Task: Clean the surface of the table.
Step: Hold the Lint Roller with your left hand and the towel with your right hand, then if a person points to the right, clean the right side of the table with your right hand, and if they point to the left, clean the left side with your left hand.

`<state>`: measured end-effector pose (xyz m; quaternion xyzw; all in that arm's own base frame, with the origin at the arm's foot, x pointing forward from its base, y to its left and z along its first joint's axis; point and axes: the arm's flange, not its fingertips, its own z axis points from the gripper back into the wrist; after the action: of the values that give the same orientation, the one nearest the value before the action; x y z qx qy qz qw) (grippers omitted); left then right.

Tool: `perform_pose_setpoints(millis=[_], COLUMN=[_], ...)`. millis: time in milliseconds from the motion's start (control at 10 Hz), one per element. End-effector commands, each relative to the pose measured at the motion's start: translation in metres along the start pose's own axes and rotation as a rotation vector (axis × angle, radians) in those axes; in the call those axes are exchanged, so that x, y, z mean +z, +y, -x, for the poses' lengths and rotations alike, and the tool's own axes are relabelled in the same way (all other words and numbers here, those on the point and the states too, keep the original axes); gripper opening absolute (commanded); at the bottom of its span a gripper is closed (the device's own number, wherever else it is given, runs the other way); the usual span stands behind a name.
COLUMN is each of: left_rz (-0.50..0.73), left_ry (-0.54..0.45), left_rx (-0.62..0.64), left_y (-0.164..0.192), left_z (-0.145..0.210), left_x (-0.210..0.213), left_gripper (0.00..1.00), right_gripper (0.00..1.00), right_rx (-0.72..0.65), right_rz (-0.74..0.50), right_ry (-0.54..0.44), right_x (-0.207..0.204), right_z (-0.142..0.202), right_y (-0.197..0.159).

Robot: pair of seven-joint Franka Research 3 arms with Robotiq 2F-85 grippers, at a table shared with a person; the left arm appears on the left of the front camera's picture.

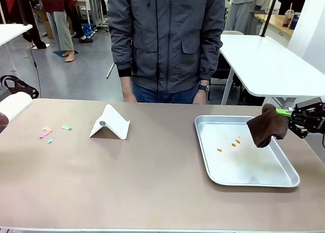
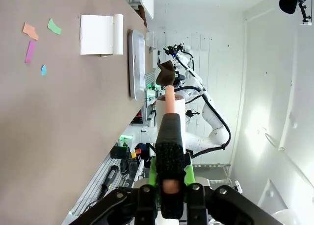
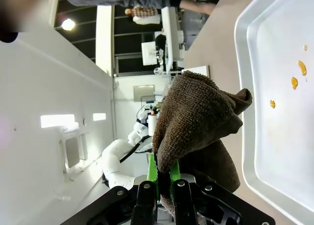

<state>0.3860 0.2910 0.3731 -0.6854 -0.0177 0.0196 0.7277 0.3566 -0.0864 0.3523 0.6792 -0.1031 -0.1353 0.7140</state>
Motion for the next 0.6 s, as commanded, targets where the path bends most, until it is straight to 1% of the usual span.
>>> perform_pose_setpoints(millis=[0,500], left_rz=[0.005,0.005], left_ry=[0.004,0.004], left_rx=[-0.014,-0.014], left_y=[-0.0008,-0.0008], left_z=[0.0064,0.0064], left_x=[-0.0024,-0.0024], left_gripper=[0.14,0.14], right_gripper=[0.00,0.00], right_rx=[-0.006,-0.006], right_rz=[0.006,0.006], right_ry=[-0.001,-0.001], right_x=[-0.0008,-0.0008], right_z=[0.0005,0.0005], right_y=[0.0068,0.0068])
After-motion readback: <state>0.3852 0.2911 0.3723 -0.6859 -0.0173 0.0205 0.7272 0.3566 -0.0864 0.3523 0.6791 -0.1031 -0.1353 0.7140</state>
